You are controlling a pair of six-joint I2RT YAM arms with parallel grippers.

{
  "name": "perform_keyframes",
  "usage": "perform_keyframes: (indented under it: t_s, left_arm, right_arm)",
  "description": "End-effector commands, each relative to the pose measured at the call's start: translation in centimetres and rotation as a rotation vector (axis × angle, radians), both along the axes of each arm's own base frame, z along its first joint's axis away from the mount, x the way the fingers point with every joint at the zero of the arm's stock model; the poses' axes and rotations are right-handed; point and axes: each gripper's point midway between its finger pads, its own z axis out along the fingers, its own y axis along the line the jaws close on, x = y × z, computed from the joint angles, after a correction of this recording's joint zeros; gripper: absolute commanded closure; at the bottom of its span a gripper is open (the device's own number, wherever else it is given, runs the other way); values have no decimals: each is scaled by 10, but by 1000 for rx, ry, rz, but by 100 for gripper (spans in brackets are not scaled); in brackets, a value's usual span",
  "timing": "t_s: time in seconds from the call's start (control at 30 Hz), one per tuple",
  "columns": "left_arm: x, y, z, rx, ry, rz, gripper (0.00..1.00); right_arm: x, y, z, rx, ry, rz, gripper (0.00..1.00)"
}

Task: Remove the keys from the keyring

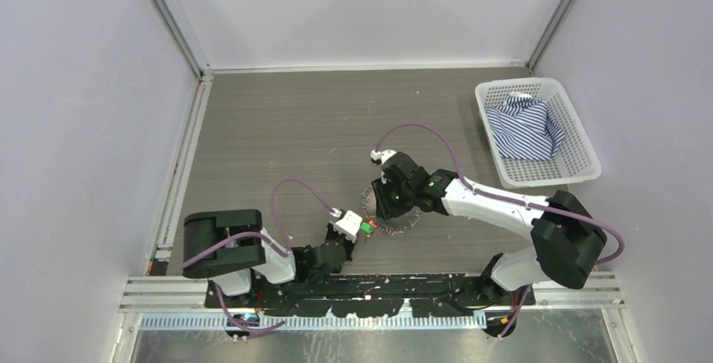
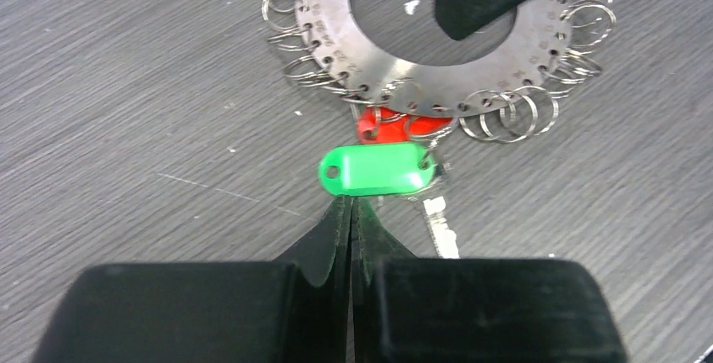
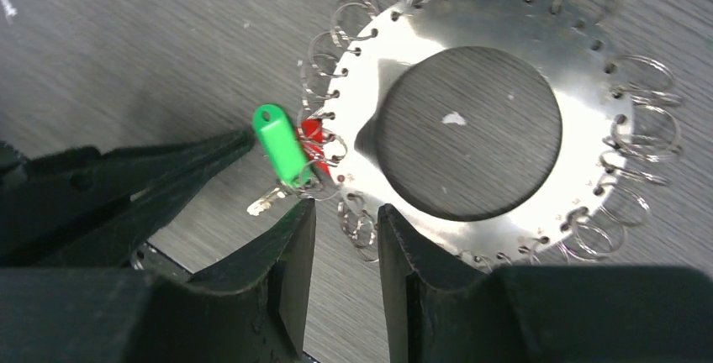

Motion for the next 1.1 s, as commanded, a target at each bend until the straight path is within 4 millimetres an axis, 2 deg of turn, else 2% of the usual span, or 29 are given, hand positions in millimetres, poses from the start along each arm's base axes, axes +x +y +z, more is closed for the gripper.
perform_keyframes:
  t_s: [0.0,0.1,0.2,0.33,0.57,0.77,0.93,1.07]
  left_arm:
    - [7,-1,21,-89,-17,-25,100]
    - [13,1,24,-97,1,-36,100]
    - [18,4,30,-132,19,-38,100]
    - [14,4,39,-149,38,-70,100]
    - [19,24,62,-181,43,-43,100]
    - [19,41,71,-200,41,-15,100]
    - [18,48,75,-227,37,-4,100]
    - [18,52,78,-242,30,2,100]
  right_arm:
    - [-5,30,24,135,-87,143,61]
    - [-10,35,21,92,-109,193,61]
    - [-10,29,15,35,-122,199,61]
    - [-20,23,10,-13,-126,230,63]
    - [-27,15,-13,-247,-187,317,67]
    - [-15,9,-21,-354,-231,330,65]
    - [-7,24,-20,-351,-262,341,61]
    - [-6,29,-24,-378,-265,373,62]
